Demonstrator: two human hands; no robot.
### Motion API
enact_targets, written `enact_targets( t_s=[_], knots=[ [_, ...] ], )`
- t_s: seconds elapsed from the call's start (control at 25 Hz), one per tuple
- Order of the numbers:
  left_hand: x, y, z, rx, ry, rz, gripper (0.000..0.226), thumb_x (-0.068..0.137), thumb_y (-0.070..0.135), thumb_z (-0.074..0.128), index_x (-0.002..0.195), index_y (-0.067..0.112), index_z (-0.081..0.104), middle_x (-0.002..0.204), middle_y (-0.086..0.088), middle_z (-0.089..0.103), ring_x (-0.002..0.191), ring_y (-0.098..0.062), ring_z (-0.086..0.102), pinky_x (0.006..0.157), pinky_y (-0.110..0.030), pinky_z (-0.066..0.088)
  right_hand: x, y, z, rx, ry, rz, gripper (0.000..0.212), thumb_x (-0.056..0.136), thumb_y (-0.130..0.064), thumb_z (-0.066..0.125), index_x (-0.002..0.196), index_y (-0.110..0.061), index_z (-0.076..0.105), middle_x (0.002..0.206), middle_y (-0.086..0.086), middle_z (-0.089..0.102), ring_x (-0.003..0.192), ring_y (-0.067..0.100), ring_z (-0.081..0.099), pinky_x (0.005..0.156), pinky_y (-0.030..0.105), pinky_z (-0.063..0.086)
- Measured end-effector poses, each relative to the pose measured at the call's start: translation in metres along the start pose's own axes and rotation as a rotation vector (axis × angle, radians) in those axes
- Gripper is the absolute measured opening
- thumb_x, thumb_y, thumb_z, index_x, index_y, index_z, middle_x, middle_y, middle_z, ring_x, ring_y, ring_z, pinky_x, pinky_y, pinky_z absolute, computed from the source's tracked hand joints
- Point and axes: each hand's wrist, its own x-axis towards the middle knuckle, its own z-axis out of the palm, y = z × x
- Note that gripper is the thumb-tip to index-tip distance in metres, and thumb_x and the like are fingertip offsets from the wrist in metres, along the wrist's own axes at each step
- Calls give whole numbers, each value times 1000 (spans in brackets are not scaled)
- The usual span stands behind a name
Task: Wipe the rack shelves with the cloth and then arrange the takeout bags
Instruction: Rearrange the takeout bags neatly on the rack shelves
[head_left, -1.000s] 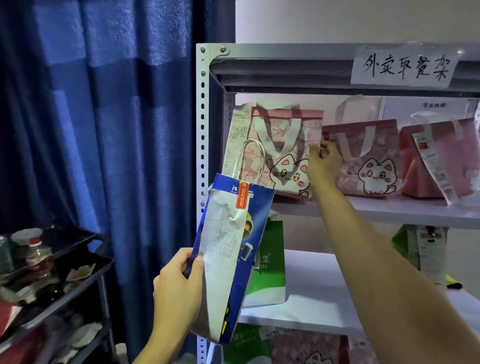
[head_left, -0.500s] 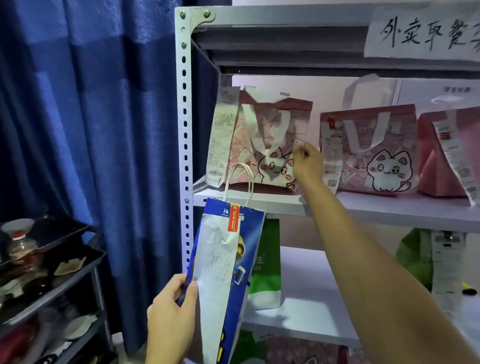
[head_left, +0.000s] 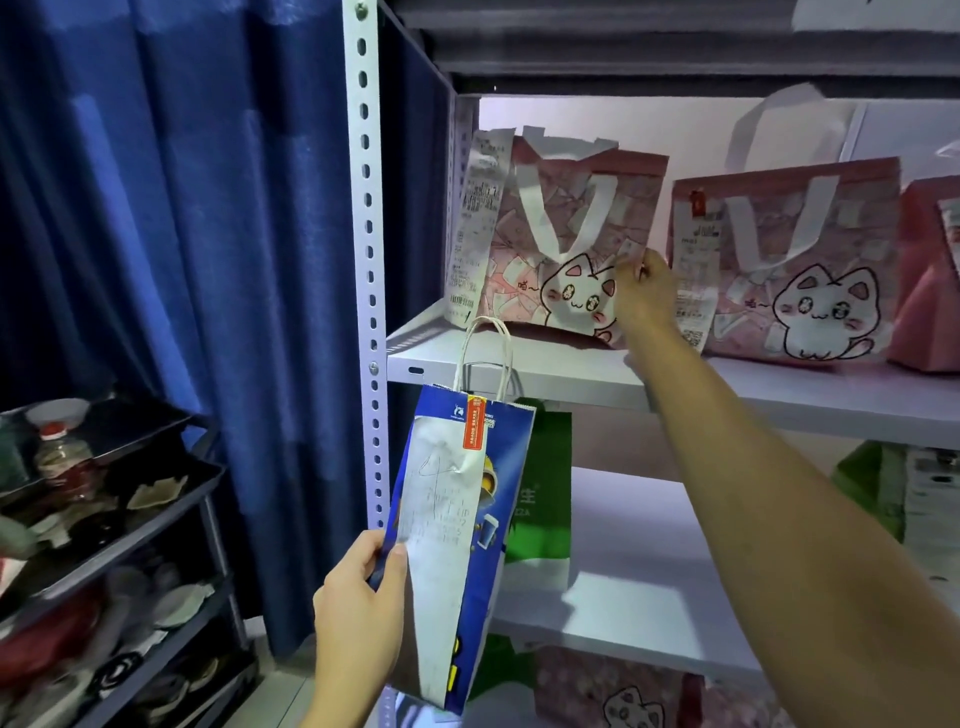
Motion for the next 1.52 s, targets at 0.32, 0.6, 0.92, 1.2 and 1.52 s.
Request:
enact_targets(
  t_s=[0.32, 0.6, 0.92, 1.2, 1.52],
  knots=[
    [-8, -16, 0, 14, 3, -3, 15, 96, 24, 56, 84, 26, 65, 76, 15, 71, 79, 10, 60, 50, -8, 39, -77, -17, -44, 34, 37, -172, 39, 94, -19, 64, 131, -20, 54, 131, -4, 62, 122, 5, 57, 107, 22, 45],
    [-18, -36, 2, 1, 47, -55, 13, 95, 23, 56, 86, 27, 64, 72, 16, 69, 76, 11, 60, 54, -4, 38, -194, 72, -56, 16, 4, -161, 21, 96, -7, 59, 114, -16, 65, 107, -4, 70, 99, 5, 65, 87, 15, 52],
    [-25, -51, -4, 26, 80, -71, 15, 96, 23, 55, 85, 28, 63, 74, 25, 67, 77, 6, 60, 60, -18, 43, -201, 182, -35, -261, -178, 422, 44, 100, -20, 59, 142, -11, 54, 140, 8, 59, 127, 25, 56, 105, 31, 44],
    [-21, -58, -2, 47, 109, -69, 12, 96, 24, 54, 89, 26, 63, 79, 23, 68, 76, 3, 61, 58, -20, 42, -197, 209, -25, -258, -85, 381, 23, 95, -7, 59, 113, -6, 73, 107, 12, 74, 97, 28, 66, 84, 24, 45],
    [-20, -53, 47, 14, 45, -44, 13, 96, 22, 55, 88, 30, 63, 82, 17, 70, 79, -7, 65, 65, -28, 52, -181, 231, -98, -227, 85, 328, 18, 96, -11, 55, 104, -16, 70, 90, 1, 68, 81, 18, 62, 73, 16, 43]
  ],
)
